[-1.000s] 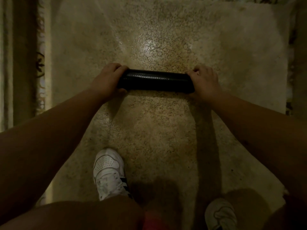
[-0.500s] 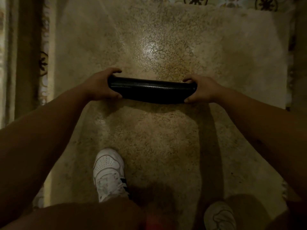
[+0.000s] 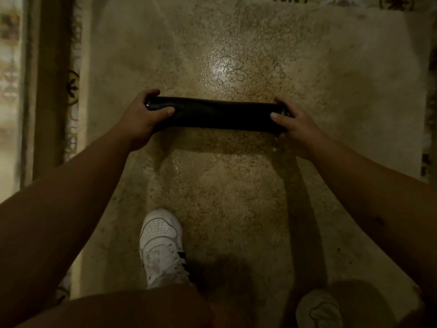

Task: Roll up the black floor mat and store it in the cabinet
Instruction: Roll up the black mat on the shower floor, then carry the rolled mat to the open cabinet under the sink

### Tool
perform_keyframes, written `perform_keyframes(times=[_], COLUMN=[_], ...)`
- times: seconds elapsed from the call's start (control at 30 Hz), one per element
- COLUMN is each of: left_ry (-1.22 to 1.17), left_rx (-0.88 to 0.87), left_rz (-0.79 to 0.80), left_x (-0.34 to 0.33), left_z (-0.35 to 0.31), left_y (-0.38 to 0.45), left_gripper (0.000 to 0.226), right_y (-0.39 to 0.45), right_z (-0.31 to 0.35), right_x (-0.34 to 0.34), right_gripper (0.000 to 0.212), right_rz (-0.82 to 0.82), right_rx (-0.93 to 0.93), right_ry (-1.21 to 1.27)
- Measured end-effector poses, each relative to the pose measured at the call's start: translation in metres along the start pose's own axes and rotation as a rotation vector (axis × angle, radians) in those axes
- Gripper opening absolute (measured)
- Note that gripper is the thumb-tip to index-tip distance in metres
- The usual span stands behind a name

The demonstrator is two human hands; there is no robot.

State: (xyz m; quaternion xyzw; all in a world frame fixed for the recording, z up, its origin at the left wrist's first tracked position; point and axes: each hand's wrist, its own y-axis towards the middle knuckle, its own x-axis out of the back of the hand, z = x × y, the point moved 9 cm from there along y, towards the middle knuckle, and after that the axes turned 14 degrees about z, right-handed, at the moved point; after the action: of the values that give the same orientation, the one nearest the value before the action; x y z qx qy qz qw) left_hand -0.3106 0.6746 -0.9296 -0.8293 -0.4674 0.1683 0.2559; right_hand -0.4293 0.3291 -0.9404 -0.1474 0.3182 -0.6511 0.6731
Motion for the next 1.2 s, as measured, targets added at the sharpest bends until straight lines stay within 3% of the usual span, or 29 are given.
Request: perform_keyframes(times=[0.13, 0.4, 0.57, 0.83, 1.0, 1.2], left_ry=[-0.064, -0.303, -0.333, -0.307, -0.276, -0.286], left_rx=[0.019, 0.005, -0.056, 0.005, 0.014, -0.001], left_rz=[0.079, 0.123, 0.166, 0.251, 0.199, 0.225], left_x=[-0.008, -0.005, -0.007, -0.025, -0.034, -0.045], left_z=[0.003, 0.009, 0.003, 0.000, -0.018, -0.081], left_y=[0.001, -0.002, -0.003, -0.005, -0.015, -0.044], left_gripper=[0.060, 0.065, 0.051, 0.054, 0.050, 0.052], right_y=[-0.001, -0.006, -0.013, -0.028, -0.037, -0.065], right_z=[0.008, 0.010, 0.017, 0.017, 0.027, 0.077], right_x=[0.006, 0.003, 0.001, 0.021, 0.030, 0.031], right_gripper=[0.070, 0.068, 0.041, 0.035, 0.026, 0.024], right_rz=[-0.037, -0.007, 0.017, 0.005, -0.008, -0.031], right_rx=[0.013, 0.004, 0.021, -0.026, -0.057, -0.029], right_ry=[-0.157, -0.082, -0.018, -0.042, -0.041, -0.030])
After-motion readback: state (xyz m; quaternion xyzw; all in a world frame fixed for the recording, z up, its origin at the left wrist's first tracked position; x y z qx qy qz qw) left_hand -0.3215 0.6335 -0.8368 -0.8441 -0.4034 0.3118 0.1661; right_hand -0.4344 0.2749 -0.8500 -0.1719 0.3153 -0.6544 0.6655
